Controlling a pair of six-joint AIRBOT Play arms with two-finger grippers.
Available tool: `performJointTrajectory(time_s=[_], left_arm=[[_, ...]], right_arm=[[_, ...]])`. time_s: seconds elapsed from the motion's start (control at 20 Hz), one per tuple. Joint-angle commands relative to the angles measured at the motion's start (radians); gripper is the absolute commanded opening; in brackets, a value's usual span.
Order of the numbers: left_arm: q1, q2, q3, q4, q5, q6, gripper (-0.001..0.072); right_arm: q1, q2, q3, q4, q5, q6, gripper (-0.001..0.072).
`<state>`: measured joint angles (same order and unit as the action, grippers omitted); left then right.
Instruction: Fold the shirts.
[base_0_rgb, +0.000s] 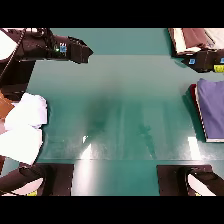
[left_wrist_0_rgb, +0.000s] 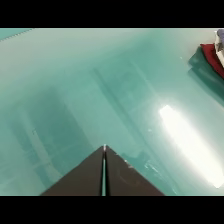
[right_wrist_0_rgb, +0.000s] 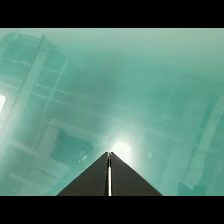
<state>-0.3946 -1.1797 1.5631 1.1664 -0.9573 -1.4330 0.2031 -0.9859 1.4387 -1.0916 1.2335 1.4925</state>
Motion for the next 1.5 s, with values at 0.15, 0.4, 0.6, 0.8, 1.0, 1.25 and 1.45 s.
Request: performJointTrajectory(time_s=[0.15,0.4,0.6,0.8,1.0,1.25,1.45], left_arm=[[0.001,0.0,0.002,0.007,0.151,0.001,0.0024],[0.001,0.003,0.004,0.125,0.095,0.002,0.0024],[0.128,0.071,0.0,0.458,-0.268,-0.011,0.0024],[0.424,0.106,-0.092,0.513,-0.433,-0.008,0.0026],[0.631,0.106,-0.375,0.513,-0.315,-0.056,0.066],[0.718,0.047,-0.667,0.513,-0.068,-0.056,0.0661],[0.718,-0.005,-0.677,0.5,-0.076,-0.083,0.0426]], right_arm=[[0.001,0.001,0.001,0.0,0.018,0.0,0.0018],[0.001,0.0,0.001,0.0,0.015,0.0,0.0018],[0.001,0.001,0.001,0.0,0.023,0.0,0.0018],[0.001,0.001,0.001,0.0,0.018,0.0,0.0018],[0.001,0.001,0.001,0.0,0.016,0.0,0.0018],[0.001,0.001,0.001,0.0,0.015,0.0,0.0018],[0.001,-0.001,0.001,-0.001,-0.002,0.0,0.0018]])
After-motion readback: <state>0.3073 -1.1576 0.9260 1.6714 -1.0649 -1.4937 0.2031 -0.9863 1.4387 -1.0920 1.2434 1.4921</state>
